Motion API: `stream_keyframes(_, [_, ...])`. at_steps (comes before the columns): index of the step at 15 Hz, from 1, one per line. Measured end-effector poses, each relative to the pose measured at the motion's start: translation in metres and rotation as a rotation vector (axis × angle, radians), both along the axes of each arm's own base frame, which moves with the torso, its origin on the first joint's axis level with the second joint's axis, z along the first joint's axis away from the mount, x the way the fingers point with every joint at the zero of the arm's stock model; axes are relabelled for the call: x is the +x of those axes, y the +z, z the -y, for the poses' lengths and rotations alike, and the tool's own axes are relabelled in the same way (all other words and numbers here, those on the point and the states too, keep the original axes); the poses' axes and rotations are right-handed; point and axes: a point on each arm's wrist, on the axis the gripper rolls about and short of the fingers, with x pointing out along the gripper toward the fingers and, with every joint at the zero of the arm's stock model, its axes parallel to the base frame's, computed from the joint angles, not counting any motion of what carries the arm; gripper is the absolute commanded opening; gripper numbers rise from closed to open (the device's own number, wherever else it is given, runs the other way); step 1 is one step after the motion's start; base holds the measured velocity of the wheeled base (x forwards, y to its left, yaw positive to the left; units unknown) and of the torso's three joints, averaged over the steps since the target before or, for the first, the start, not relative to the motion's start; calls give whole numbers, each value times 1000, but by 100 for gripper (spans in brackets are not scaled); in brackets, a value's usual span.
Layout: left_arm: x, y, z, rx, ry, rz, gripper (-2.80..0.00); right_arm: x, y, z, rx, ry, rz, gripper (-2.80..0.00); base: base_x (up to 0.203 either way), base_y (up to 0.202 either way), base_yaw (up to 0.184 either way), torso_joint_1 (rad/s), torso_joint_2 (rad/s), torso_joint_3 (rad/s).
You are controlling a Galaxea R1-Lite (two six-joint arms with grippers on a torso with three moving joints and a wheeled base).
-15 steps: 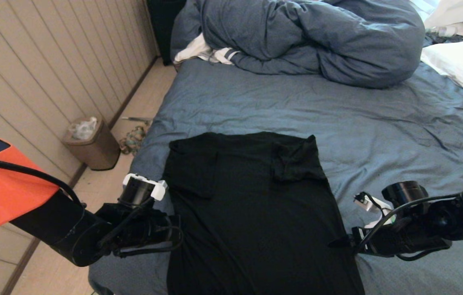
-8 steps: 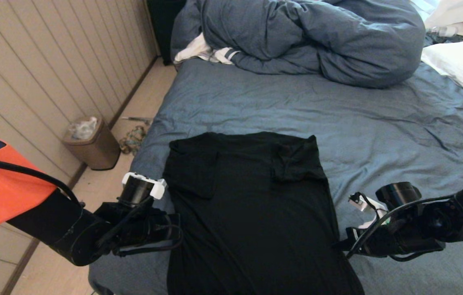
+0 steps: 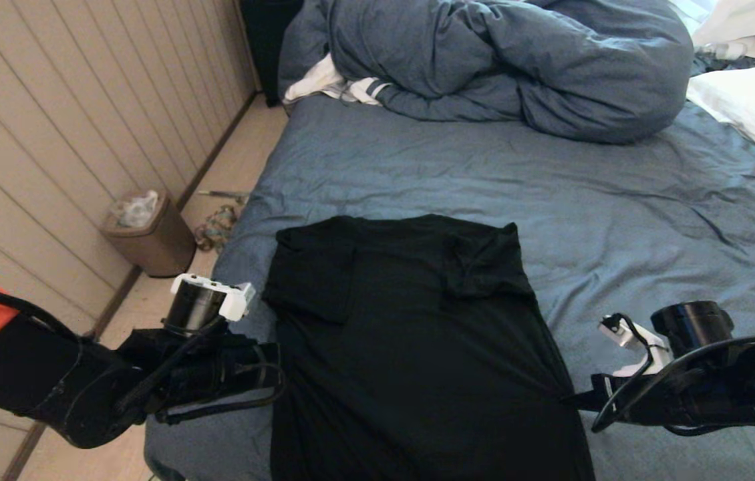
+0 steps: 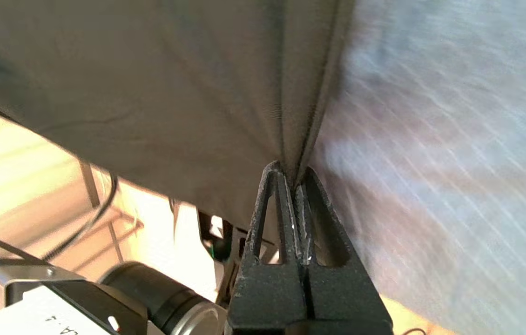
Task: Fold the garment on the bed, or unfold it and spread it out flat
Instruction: Fold the black T-shirt
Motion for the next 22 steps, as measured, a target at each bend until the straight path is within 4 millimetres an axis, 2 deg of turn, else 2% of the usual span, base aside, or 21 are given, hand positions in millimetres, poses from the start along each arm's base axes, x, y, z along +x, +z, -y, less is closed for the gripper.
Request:
stream_keyframes(4, [-23,8,-14,0,0,9,-280,-20,9,13,-4,-55,24,-280,0,0,0,0,0,0])
stream_keyframes(9, [-46,14,-23,-16,-14,15,-280,-38,11,13,-4,-63,24,-280,0,0,0,0,0,0])
stream_keyframes(16, [-79,8,-11,-24,-101,-36,-280,-54,6,11,-9,-48,2,-280,0,0,0,0,0,0])
stream_keyframes(19, [-83,6,-7,-18,-121,-42,-280,-56,7,10,-9,-48,6,-280,0,0,0,0,0,0])
stream_keyframes(22, [-70,18,-6,-37,-95,7,-280,-38,20,13,-8,-65,62,-280,0,0,0,0,0,0])
